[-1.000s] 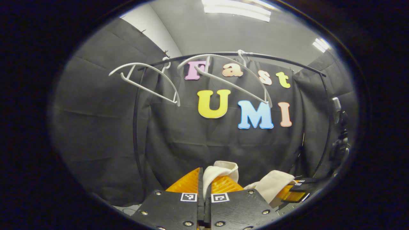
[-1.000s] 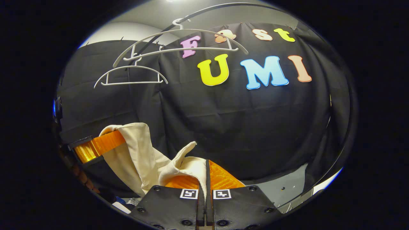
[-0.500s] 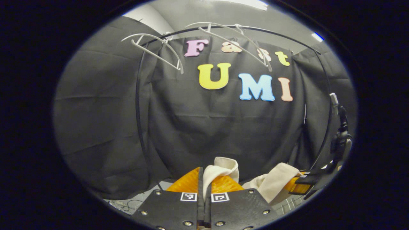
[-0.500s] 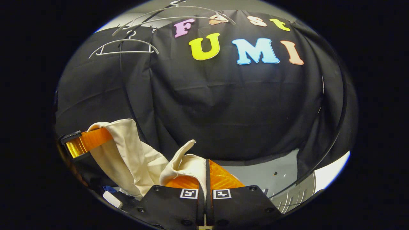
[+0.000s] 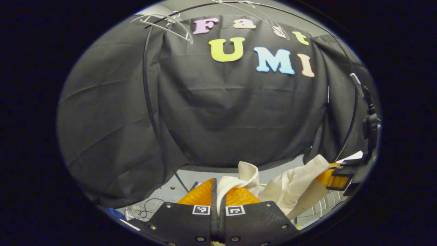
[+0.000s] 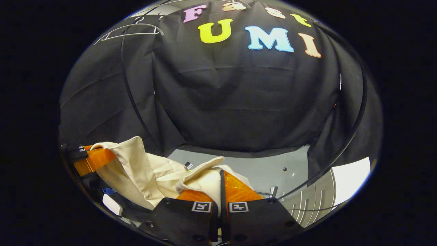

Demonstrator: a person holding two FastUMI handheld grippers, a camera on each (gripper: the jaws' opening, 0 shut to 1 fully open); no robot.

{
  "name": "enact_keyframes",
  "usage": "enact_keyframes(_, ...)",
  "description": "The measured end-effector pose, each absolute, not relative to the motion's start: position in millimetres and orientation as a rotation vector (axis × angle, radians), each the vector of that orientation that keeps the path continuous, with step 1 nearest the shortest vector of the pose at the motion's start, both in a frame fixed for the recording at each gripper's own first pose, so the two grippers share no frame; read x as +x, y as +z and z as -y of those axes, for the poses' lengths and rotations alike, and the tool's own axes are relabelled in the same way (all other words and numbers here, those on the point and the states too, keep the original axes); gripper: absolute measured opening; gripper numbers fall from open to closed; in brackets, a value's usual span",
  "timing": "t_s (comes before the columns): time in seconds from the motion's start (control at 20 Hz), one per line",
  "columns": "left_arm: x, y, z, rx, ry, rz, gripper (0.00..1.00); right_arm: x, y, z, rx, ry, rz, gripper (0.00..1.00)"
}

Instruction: Grasp the clothes on the hanger with both hands and then place them into the laundry hamper below.

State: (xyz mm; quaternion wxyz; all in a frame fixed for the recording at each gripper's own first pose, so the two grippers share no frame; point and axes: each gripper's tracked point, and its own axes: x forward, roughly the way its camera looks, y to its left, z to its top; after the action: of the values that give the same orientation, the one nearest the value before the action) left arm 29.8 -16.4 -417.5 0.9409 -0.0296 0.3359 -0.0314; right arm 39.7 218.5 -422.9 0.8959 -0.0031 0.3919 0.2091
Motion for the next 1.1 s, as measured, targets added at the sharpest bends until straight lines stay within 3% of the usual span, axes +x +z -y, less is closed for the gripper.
enact_keyframes(0.05,27.8,-424.1,18.0,-0.058,-0.078,-0.712,0.02,36.4,-423.8,-218.5,-0.008,0.437,-0.829,0.1)
enact_keyframes(0.15,19.5,-431.4,18.2,-0.047,-0.099,-0.748,0.06,26.3,-419.2,-217.4,-0.03,0.447,-0.85,0.02)
enact_keyframes(0.2,13.8,-434.2,17.1,-0.043,-0.103,-0.761,0.05,23.6,-419.5,-220.1,-0.044,0.458,-0.86,0.06)
enact_keyframes(0.25,12.7,-436.2,17.9,-0.039,-0.109,-0.782,0.25,19.5,-418.0,-218.0,-0.07,0.461,-0.874,0.17)
enact_keyframes(0.3,6.8,-436.0,18.7,-0.031,-0.114,-0.798,0.41,14.7,-416.4,-216.6,-0.084,0.471,-0.882,0.42)
enact_keyframes(0.35,2.9,-434.2,16.8,-0.015,-0.115,-0.805,0.57,13.5,-409.0,-217.4,-0.081,0.48,-0.868,0.49)
enact_keyframes(0.4,0.8,-434.0,15.3,0.003,-0.12,-0.814,0.73,14.9,-400.2,-217.6,-0.088,0.482,-0.858,0.7)
enact_keyframes(0.45,-1.6,-433.4,13.8,0.019,-0.128,-0.824,0.89,17.8,-394.7,-219.0,-0.099,0.483,-0.845,0.8)
enact_keyframes(0.5,-6.0,-434.9,11.8,0.03,-0.137,-0.836,0.9,17.3,-386.4,-219.1,-0.108,0.484,-0.827,0.9)
enact_keyframes(0.6,-17.6,-429.6,7.4,0.049,-0.153,-0.879,0.9,19.7,-371.0,-214.9,-0.115,0.472,-0.793,0.95)
enact_keyframes(0.75,-18.3,-395.2,5.4,0.041,-0.177,-0.857,0.9,24.4,-346.6,-206.6,-0.089,0.429,-0.761,0.95)
enact_keyframes(1.0,4.9,-300.3,-6.5,0.045,-0.188,-0.666,0.9,23.0,-283.0,-185.8,-0.046,0.362,-0.647,0.94)
enact_keyframes(1.1,10.7,-269.5,-6.1,0.031,-0.18,-0.602,0.91,26.8,-257.1,-174.1,-0.045,0.341,-0.595,0.99)
